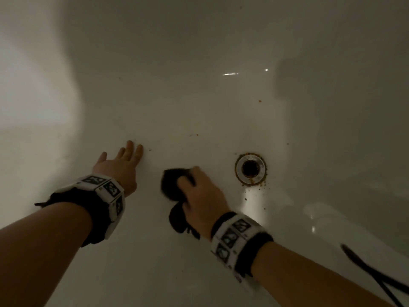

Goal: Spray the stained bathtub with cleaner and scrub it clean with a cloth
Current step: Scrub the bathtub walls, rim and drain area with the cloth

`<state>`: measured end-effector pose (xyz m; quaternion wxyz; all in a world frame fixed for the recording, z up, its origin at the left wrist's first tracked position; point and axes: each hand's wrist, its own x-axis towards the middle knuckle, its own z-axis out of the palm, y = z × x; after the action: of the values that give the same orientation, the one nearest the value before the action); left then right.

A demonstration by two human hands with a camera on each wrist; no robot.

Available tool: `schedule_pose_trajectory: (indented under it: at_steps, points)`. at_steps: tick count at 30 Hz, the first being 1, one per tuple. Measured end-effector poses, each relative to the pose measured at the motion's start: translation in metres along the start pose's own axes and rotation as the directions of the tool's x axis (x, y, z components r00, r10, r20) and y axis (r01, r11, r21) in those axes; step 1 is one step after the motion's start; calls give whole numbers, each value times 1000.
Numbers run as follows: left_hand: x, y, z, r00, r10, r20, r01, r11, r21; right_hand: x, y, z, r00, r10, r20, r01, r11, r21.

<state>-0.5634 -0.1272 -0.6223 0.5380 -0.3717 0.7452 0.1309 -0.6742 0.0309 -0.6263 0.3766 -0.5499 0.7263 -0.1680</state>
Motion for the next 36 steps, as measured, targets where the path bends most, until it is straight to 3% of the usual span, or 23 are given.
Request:
schedule_pose_trajectory:
  at_steps: [1, 2, 3, 4, 5, 7, 8, 9, 11, 13, 14, 16, 18, 19, 21, 24, 26, 28, 30, 32, 33, 34, 36]
  points:
    - [0, 0, 0, 1000, -1, 2, 1, 1000, -3, 9, -5, 4, 983, -82, 167, 98, 991, -89]
    - [0, 0, 0, 1000, -4, 5, 4, 1000, -4, 19, -7, 5, 933, -103, 345, 181, 963, -202]
    - [0, 0, 0, 1000, -4, 8, 4, 1000, -3, 28, -10, 3, 887, -92, 452, 246, 923, -295]
    - [0, 0, 1, 1000, -1, 8, 1, 1000, -6, 36, -9, 2, 874, -67, 481, 262, 899, -351]
    - [0, 0, 1, 1000, 6, 2, -6, 1000, -12, 43, -6, -1, 894, -34, 447, 216, 907, -361]
    - [-1, -2, 1, 1000, 14, -9, -14, 1000, -25, 52, 3, -14, 957, 136, 256, -66, 963, -263]
    - [-1, -3, 1, 1000, 18, -6, -18, 999, -30, 55, 11, -21, 960, 244, 140, -215, 957, -193]
    - [-2, -3, 2, 1000, 23, -2, -23, 999, -37, 57, 19, -29, 938, 346, 23, -340, 931, -133]
    - [-1, -3, 1, 1000, 27, -7, -28, 999, -40, 62, 33, -46, 843, 518, -144, -526, 850, -26]
    - [0, -3, 0, 999, 35, -9, -35, 999, -40, 63, 39, -51, 768, 600, -226, -604, 795, 60]
    - [0, -3, 0, 999, 39, -9, -39, 998, -42, 62, 36, -51, 762, 603, -235, -603, 794, 80]
    - [0, -2, 1, 999, 37, -11, -38, 998, -44, 62, 21, -43, 860, 470, -197, -471, 881, 46]
    - [0, -1, 2, 1000, 27, -10, -28, 999, -44, 69, -1, -31, 972, 236, 15, -234, 968, -94]
    - [-1, 0, 2, 1000, 23, -12, -23, 999, -39, 76, -9, -27, 978, 151, 141, -125, 975, -182]
    - [0, -1, 3, 999, 24, -21, -25, 999, -37, 88, -9, -24, 960, 132, 247, -59, 957, -284]
    - [0, -4, 5, 999, 27, -25, -29, 998, -56, 89, 14, -38, 954, 291, 67, -275, 943, -187]
    - [0, -4, 6, 999, 32, -27, -34, 997, -69, 77, 38, -55, 919, 390, -60, -395, 905, -160]
    - [-2, -2, 5, 999, 34, -34, -37, 996, -86, 61, 58, -74, 877, 467, -114, -480, 866, -138]
    - [-5, 0, 4, 999, 29, -41, -34, 993, -117, 40, 64, -83, 880, 466, -93, -475, 866, -155]
    - [-8, 2, 3, 999, 20, -39, -25, 989, -146, 12, 51, -74, 938, 343, 45, -338, 938, -80]
    - [-10, 5, 3, 999, 15, -36, -21, 988, -155, -4, 39, -60, 956, 227, 188, -234, 972, 17]
    - [-12, 7, 3, 999, 8, -36, -14, 988, -157, -21, 25, -41, 936, 81, 343, -122, 988, 99]
    - [-15, 13, 3, 998, -3, -55, -6, 988, -153, -48, 4, 13, 799, -83, 595, 17, 993, 115]
